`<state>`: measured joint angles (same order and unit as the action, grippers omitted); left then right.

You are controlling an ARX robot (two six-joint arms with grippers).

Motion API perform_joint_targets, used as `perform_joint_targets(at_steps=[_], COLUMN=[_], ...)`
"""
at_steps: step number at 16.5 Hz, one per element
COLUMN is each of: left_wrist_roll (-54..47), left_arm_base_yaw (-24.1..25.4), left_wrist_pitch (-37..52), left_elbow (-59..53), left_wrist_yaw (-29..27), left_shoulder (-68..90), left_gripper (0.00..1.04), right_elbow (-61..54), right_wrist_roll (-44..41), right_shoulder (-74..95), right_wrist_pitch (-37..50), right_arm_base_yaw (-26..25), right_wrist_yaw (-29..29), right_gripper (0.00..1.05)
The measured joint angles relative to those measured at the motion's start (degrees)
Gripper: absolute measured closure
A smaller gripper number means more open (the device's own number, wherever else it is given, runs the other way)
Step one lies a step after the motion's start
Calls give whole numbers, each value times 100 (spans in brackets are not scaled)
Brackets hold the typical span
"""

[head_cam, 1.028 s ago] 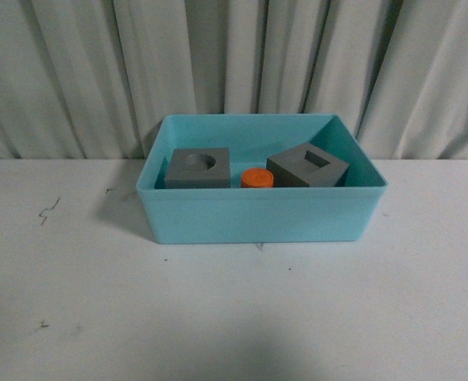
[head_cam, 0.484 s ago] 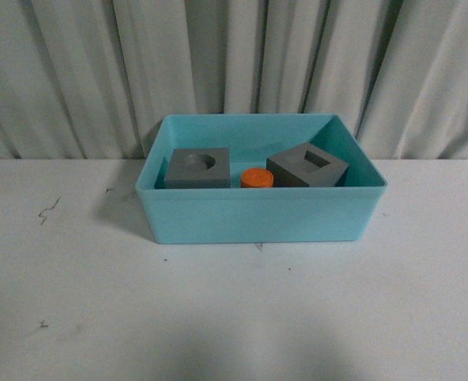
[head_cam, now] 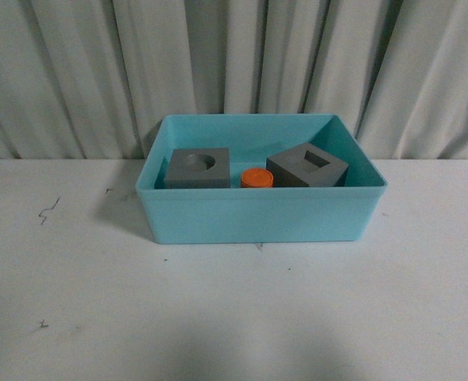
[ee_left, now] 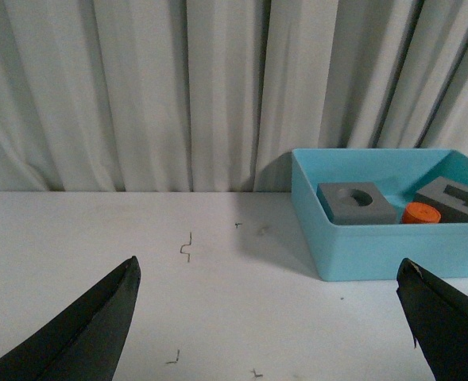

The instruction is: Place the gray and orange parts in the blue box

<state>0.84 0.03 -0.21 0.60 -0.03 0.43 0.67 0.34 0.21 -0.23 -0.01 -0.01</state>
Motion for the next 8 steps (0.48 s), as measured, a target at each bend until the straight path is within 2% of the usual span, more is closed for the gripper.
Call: perform_joint_targets(at_steps=[8], left_wrist_roll=[0], left_arm_base_yaw=[0], left_wrist_pitch=[0], left_elbow=[0], left_wrist_yaw=[0], left_shoulder=[0], left_gripper=[7], right_elbow=[0], right_wrist_roll=[0], right_shoulder=[0], right_wrist_pitch=[0], right_arm_base_yaw=[0], right_wrist_yaw=[0], right_gripper=[6])
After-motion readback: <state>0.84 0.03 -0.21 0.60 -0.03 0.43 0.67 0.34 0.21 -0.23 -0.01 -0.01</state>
